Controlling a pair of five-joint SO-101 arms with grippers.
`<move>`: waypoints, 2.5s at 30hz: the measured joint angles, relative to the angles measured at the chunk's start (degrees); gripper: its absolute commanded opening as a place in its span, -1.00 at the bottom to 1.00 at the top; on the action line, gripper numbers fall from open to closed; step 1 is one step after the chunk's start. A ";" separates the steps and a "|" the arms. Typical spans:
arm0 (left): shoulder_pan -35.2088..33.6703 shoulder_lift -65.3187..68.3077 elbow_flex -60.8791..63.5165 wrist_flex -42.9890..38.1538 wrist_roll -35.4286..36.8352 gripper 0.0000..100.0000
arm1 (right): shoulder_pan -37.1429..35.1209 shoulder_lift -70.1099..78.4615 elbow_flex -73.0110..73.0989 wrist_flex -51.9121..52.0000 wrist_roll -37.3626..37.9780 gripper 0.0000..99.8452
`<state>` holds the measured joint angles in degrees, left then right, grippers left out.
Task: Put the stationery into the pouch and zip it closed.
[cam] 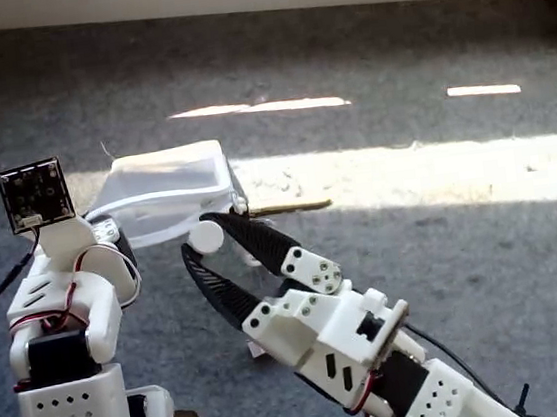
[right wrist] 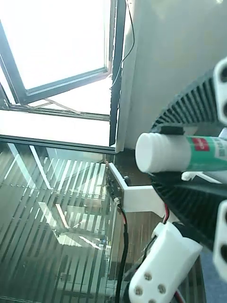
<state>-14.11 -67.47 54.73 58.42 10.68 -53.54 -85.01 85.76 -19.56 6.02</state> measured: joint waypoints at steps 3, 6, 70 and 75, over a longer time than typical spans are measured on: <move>0.00 0.00 0.00 0.00 0.00 -0.99 | 0.00 7.47 -1.41 -4.48 0.00 -0.93; 0.00 0.00 0.00 0.00 0.00 -0.99 | 0.00 15.91 -3.69 -10.02 0.00 -0.93; 0.00 0.70 0.09 0.00 0.00 -0.99 | 6.24 79.47 -7.38 -68.66 5.63 -0.66; 0.00 0.09 1.41 -0.44 0.00 -0.99 | 6.24 72.70 -3.52 -68.66 5.63 -0.66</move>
<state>-14.11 -67.38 56.13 57.98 10.68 -47.30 -12.31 82.24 -88.22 11.65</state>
